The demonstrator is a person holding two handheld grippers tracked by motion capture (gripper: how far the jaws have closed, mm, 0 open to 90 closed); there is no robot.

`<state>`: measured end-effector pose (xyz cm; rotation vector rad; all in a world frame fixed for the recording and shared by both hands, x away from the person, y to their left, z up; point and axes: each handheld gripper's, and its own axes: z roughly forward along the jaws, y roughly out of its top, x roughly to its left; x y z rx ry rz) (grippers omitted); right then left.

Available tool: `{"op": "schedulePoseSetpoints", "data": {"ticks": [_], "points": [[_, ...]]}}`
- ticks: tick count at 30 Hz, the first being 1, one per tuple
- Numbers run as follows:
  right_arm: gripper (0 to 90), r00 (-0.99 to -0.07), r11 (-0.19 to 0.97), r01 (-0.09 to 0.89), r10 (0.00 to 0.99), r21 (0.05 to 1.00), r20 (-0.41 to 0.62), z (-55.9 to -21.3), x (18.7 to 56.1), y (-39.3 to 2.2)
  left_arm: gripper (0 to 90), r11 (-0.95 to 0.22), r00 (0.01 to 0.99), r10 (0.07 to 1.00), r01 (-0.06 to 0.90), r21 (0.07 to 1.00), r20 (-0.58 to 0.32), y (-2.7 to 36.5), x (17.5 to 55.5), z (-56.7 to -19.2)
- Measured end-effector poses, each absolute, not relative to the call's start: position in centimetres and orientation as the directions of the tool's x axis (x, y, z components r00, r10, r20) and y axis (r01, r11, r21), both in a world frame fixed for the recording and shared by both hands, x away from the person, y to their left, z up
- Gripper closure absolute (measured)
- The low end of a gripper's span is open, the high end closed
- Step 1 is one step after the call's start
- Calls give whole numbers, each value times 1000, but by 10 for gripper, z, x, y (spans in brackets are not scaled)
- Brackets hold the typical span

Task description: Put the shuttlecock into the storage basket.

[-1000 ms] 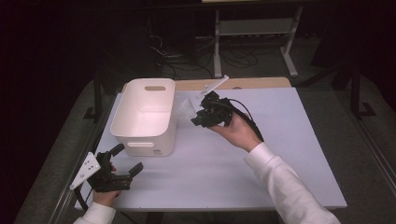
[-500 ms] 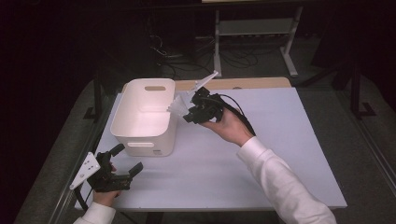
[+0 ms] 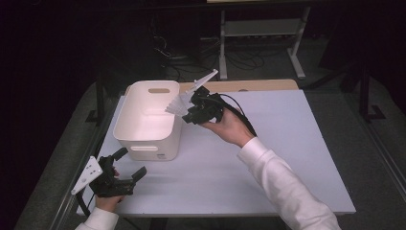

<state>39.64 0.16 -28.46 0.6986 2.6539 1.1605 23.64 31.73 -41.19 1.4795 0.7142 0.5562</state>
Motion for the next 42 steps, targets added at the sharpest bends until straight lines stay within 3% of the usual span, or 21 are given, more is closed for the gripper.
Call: {"op": "schedulePoseSetpoints", "data": {"ticks": [42], "points": [[635,-918,580,279,394,765,35,-280,407,54,0,41,679,728,96,995,-95,317,236,-412]]}}
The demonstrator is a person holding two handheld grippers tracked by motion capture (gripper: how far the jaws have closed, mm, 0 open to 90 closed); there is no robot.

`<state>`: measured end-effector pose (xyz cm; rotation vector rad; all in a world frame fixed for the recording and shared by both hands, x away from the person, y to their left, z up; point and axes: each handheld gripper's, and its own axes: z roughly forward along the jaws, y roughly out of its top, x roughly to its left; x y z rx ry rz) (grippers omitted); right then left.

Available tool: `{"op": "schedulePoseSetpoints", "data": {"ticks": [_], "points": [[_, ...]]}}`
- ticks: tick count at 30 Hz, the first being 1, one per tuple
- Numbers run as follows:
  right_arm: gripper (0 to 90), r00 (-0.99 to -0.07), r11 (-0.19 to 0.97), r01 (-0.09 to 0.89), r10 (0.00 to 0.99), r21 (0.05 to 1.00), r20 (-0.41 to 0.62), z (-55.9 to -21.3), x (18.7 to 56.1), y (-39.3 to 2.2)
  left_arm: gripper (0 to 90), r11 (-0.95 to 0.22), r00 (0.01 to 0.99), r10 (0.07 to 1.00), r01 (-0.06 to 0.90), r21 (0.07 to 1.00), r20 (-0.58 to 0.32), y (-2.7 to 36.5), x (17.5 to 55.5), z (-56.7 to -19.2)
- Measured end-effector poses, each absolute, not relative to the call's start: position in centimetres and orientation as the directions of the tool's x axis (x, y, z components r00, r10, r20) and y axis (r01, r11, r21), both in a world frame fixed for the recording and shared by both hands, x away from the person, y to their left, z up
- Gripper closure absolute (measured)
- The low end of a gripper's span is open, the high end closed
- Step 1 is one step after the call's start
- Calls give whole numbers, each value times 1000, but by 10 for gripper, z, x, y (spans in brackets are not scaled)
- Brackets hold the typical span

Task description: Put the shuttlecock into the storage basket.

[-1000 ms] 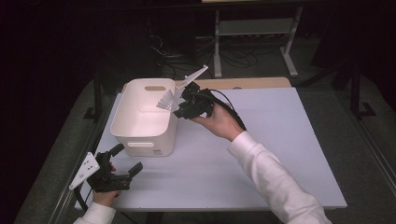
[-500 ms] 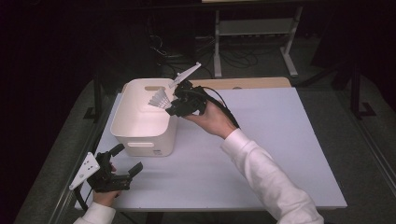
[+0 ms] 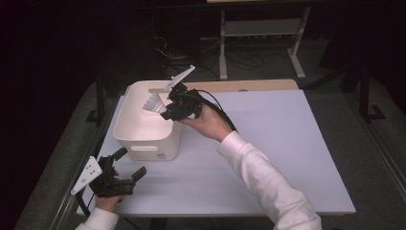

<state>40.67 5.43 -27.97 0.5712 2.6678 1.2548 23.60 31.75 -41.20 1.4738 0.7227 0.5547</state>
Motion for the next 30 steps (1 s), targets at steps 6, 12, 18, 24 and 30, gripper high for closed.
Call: {"op": "schedulePoseSetpoints", "data": {"ticks": [6,12,18,24,30], "points": [[635,-921,583,279,388,763,40,-282,408,59,0,44,682,725,98,994,-99,317,236,-412],[635,-919,578,288,390,763,51,-284,410,63,0,45,682,725,97,994,-99,317,236,-412],[635,-919,576,292,389,764,58,-288,414,67,0,34,680,727,102,994,-95,317,236,-412],[635,-926,580,279,372,765,56,-293,417,74,0,42,682,725,98,994,-98,317,236,-412],[584,-924,584,281,379,762,50,-295,417,80,0,41,681,726,97,994,-96,317,237,-413]]}}
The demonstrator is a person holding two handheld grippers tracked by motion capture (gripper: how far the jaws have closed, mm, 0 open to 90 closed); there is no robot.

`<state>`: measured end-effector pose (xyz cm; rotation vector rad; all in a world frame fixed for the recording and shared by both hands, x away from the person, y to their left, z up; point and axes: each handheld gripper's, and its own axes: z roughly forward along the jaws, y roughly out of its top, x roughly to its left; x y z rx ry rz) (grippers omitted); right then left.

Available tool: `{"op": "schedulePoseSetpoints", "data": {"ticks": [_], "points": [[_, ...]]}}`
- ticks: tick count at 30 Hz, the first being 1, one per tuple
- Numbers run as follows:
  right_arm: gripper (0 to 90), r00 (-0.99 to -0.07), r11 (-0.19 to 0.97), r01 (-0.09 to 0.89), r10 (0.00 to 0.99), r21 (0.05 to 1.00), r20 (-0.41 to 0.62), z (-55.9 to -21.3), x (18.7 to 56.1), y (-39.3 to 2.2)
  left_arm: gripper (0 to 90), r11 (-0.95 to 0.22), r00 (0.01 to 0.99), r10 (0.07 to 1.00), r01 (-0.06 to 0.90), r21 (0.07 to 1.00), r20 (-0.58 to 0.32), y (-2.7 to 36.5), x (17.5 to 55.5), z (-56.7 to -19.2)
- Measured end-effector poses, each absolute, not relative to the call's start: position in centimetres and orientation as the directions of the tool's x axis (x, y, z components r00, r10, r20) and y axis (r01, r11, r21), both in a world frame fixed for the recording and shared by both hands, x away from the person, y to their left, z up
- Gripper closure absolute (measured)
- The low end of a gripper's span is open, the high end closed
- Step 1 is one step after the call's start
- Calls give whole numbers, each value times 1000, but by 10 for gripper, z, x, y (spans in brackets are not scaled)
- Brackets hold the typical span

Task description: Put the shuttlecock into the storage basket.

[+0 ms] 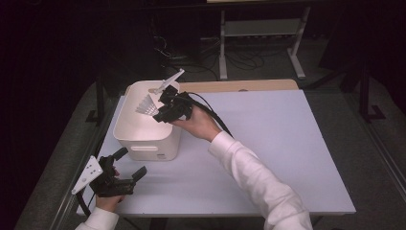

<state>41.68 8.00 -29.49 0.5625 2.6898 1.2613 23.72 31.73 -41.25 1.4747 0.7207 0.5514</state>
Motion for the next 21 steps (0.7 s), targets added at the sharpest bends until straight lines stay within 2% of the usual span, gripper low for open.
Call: {"op": "schedulePoseSetpoints", "data": {"ticks": [1,2,3,4,8,15,21], "points": [[490,-920,577,284,390,766,48,-295,417,80,0,42,682,725,97,994,-97,317,237,-412],[490,-920,577,284,390,766,48,-295,417,80,0,46,681,725,98,994,-101,317,237,-412],[445,-919,573,290,389,767,56,-294,418,79,0,47,681,725,101,994,-103,317,237,-412],[338,-921,574,273,389,772,37,-293,418,76,0,46,680,726,103,994,-104,317,237,-412],[185,-919,561,263,393,785,27,-287,416,69,0,35,679,728,104,994,-97,318,237,-412],[26,-912,542,261,409,799,20,-283,416,60,0,34,677,730,104,994,-96,319,237,-412],[0,-898,534,278,439,798,20,-287,416,53,0,36,678,729,104,994,-98,319,237,-413]]}}
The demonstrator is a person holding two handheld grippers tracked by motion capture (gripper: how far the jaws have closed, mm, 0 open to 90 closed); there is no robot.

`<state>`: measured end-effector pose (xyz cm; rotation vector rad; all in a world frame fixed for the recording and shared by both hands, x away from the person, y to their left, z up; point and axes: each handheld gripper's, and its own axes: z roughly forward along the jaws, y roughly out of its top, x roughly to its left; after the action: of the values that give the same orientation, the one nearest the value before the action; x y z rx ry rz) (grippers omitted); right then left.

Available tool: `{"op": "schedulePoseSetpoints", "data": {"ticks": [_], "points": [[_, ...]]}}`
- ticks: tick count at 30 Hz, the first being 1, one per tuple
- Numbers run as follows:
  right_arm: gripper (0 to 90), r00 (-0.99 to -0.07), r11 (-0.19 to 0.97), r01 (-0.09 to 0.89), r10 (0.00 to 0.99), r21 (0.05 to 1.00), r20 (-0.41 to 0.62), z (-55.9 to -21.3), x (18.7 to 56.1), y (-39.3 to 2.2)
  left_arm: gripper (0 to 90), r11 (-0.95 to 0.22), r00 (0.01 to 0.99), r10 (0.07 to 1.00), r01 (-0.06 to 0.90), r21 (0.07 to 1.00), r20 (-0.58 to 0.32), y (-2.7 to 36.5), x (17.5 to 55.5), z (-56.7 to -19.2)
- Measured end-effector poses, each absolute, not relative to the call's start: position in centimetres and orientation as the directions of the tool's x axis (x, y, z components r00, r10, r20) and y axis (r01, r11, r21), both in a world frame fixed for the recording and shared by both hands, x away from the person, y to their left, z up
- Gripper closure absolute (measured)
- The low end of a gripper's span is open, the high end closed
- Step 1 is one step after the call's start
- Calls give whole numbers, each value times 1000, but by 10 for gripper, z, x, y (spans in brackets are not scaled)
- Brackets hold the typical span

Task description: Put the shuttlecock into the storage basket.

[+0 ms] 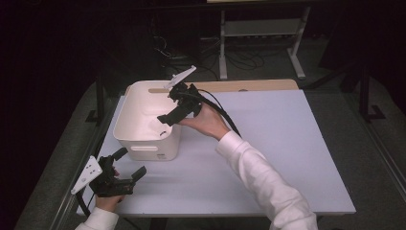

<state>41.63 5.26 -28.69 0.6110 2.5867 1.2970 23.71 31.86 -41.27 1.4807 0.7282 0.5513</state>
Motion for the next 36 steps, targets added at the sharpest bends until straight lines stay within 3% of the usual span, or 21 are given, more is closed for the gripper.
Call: {"op": "schedulePoseSetpoints", "data": {"ticks": [36], "points": [[0,-874,412,324,474,852,103,-298,408,-13,0,29,679,728,103,994,-92,318,238,-413]]}}
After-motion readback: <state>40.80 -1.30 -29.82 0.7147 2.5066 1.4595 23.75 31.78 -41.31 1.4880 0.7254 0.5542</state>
